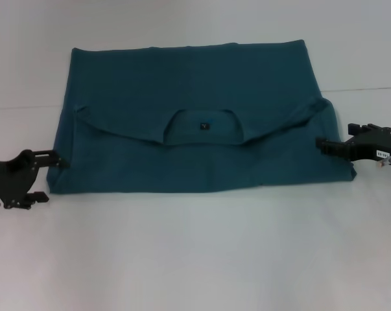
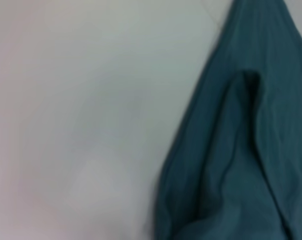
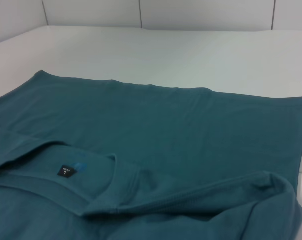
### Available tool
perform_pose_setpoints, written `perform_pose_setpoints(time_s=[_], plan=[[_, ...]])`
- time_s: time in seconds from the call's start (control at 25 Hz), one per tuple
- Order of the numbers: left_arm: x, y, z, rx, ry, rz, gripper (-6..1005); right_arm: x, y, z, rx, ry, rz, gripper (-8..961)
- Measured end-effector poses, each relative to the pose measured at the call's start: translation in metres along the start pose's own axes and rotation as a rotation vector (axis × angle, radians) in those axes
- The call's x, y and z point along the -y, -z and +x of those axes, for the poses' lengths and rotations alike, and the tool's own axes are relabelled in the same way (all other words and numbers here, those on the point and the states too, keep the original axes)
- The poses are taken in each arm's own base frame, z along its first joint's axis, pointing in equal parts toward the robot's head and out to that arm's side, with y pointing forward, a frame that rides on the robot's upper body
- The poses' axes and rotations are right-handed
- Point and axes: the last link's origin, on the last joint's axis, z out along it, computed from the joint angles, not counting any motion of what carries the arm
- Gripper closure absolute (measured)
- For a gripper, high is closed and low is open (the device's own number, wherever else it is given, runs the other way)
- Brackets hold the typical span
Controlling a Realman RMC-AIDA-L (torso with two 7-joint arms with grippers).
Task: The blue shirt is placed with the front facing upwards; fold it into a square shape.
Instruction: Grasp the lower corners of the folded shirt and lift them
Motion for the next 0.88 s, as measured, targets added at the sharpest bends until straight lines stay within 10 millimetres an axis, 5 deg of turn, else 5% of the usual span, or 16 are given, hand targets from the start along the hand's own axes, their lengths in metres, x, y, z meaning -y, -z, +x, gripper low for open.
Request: perform_pose_setpoints(time_s=[0.88], plan=[[-0.0033,-0.0103,0.0053,-0.040,0.040,0.005,127,-0.0017,-0.0020,0.0030,-0.007,0.016,0.001,46]])
